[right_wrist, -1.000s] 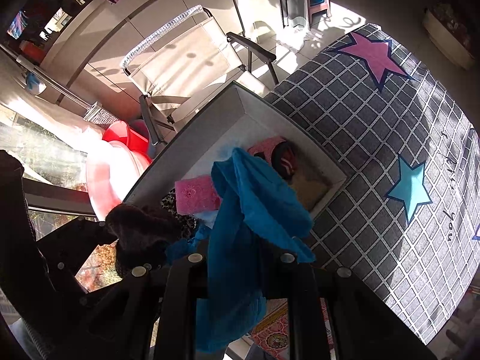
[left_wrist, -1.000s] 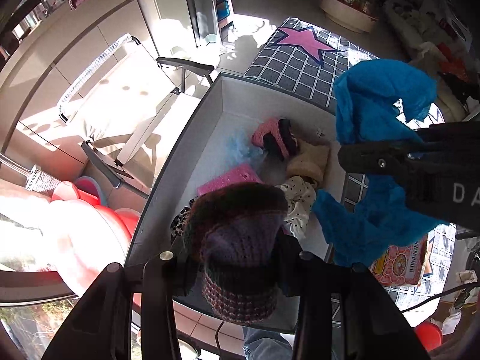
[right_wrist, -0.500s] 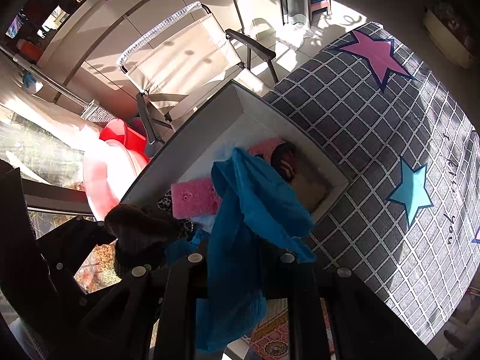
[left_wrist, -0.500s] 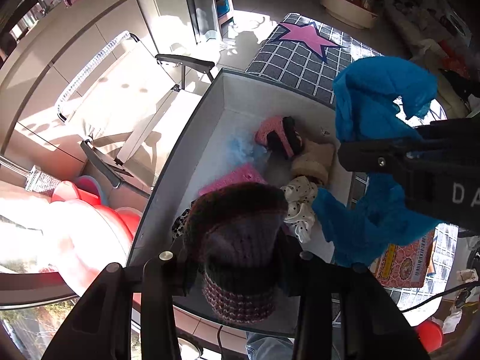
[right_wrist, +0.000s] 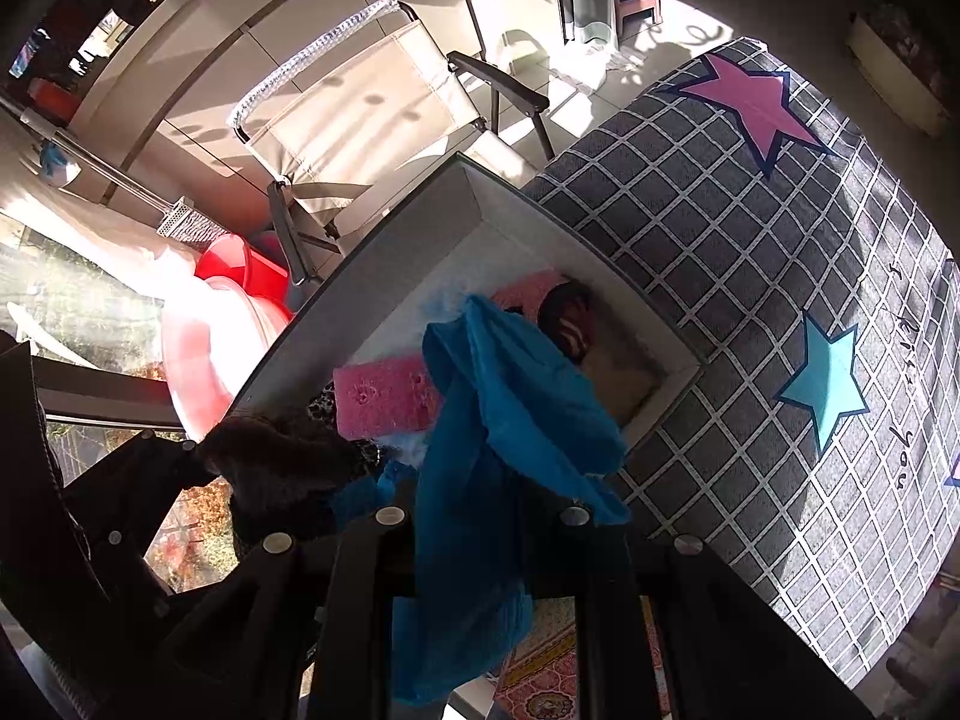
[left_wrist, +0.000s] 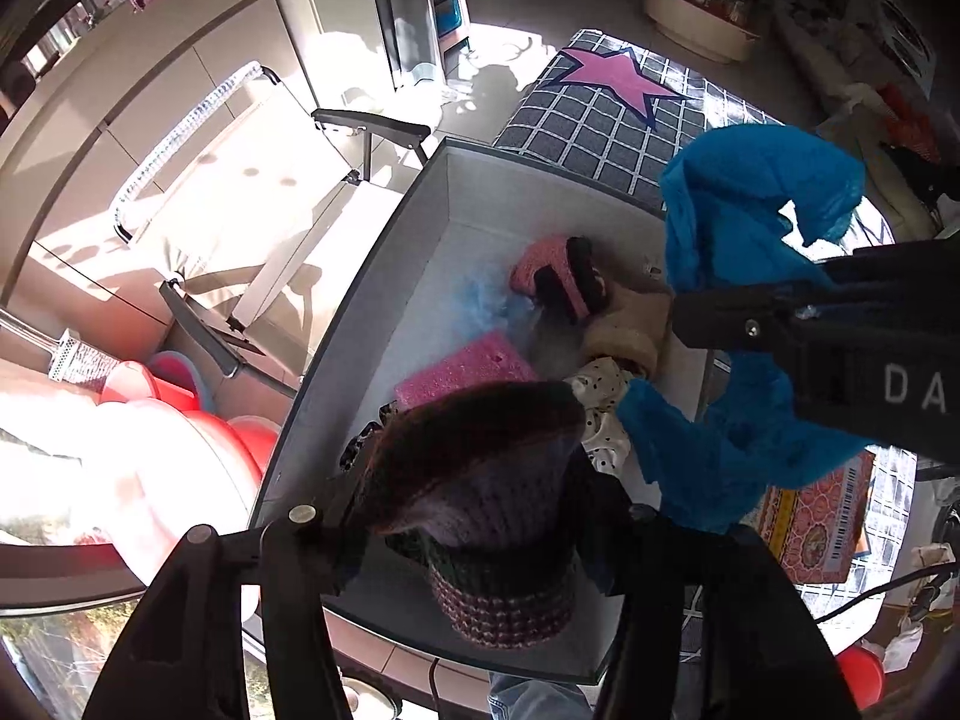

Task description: Organize soft objects

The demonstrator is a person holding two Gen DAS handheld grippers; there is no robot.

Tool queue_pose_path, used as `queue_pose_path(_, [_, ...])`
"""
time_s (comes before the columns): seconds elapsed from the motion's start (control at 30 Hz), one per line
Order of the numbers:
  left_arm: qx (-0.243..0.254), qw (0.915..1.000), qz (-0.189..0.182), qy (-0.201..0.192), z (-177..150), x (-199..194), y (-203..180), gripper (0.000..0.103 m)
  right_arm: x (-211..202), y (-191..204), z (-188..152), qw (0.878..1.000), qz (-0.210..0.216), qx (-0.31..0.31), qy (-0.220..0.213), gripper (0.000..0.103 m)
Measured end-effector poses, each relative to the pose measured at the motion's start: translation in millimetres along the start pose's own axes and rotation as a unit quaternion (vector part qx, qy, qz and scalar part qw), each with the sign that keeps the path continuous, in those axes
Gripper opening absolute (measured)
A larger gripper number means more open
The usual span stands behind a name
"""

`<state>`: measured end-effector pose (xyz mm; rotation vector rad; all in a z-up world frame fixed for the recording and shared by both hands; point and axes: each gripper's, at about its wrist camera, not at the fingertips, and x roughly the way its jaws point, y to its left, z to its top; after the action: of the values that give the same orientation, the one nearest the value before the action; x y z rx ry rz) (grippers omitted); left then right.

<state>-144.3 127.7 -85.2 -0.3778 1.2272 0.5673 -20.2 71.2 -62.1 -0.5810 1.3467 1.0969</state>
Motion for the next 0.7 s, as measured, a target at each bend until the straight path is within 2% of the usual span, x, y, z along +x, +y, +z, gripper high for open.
queue_pose_path(0.03, [0.001,1.0000,-0.001,-0.003,0.0,-0.9,-0.1,0.072,0.3,0.0,-0.1,1.000,0.000,0.000,0.000,0.018])
queue_pose_path(0.1, [0.002,1.0000,-0.005,0.003,1.2,0.0,-1.0,0.079,0.1,-0.3,-0.6,1.000,0.001,0.001,-0.001,0.019])
queue_pose_path(0.13, [0.001,0.9999,-0.010,0.009,1.9,1.6,-1.3,0.079,-0.2,-0.7,-1.1,1.000,0.003,0.002,-0.002,0.019])
queue_pose_path(0.17, [-0.001,0.9999,-0.010,0.014,2.2,3.1,-1.4,0.079,-0.5,-1.2,-1.6,1.000,0.004,0.003,-0.002,0.028])
queue_pose_path(0.2, [-0.002,0.9998,-0.007,0.017,3.0,4.0,-1.7,0.079,-1.3,-1.9,-2.0,1.000,0.004,0.004,-0.004,0.039])
queue_pose_path(0.23, [-0.001,0.9999,-0.004,0.015,2.9,3.8,-2.6,0.079,-1.8,-2.5,-2.5,1.000,0.004,0.005,-0.005,0.073])
queue_pose_path(0.27, [-0.003,1.0000,-0.006,0.007,2.5,2.3,-2.3,0.080,-2.6,-2.6,-2.4,1.000,0.001,0.005,-0.006,0.097])
queue_pose_path(0.3, [-0.003,1.0000,-0.005,0.001,2.0,0.6,-2.2,0.082,-4.5,-3.4,-3.2,1.000,-0.012,0.005,-0.009,0.098])
queue_pose_path(0.47, [-0.010,0.9987,0.003,-0.049,4.9,-20.9,-3.4,0.082,-21.0,-6.6,-5.9,0.999,-0.016,0.007,-0.032,0.098])
queue_pose_path(0.57, [-0.013,0.9990,-0.026,-0.033,11.2,-20.7,-4.2,0.082,-31.5,-6.7,-7.4,0.999,-0.016,0.010,-0.040,0.098])
queue_pose_path(0.7, [-0.001,0.9998,-0.004,-0.018,11.5,-19.6,-11.5,0.082,-40.5,-4.8,-10.0,0.999,-0.026,0.009,-0.042,0.098])
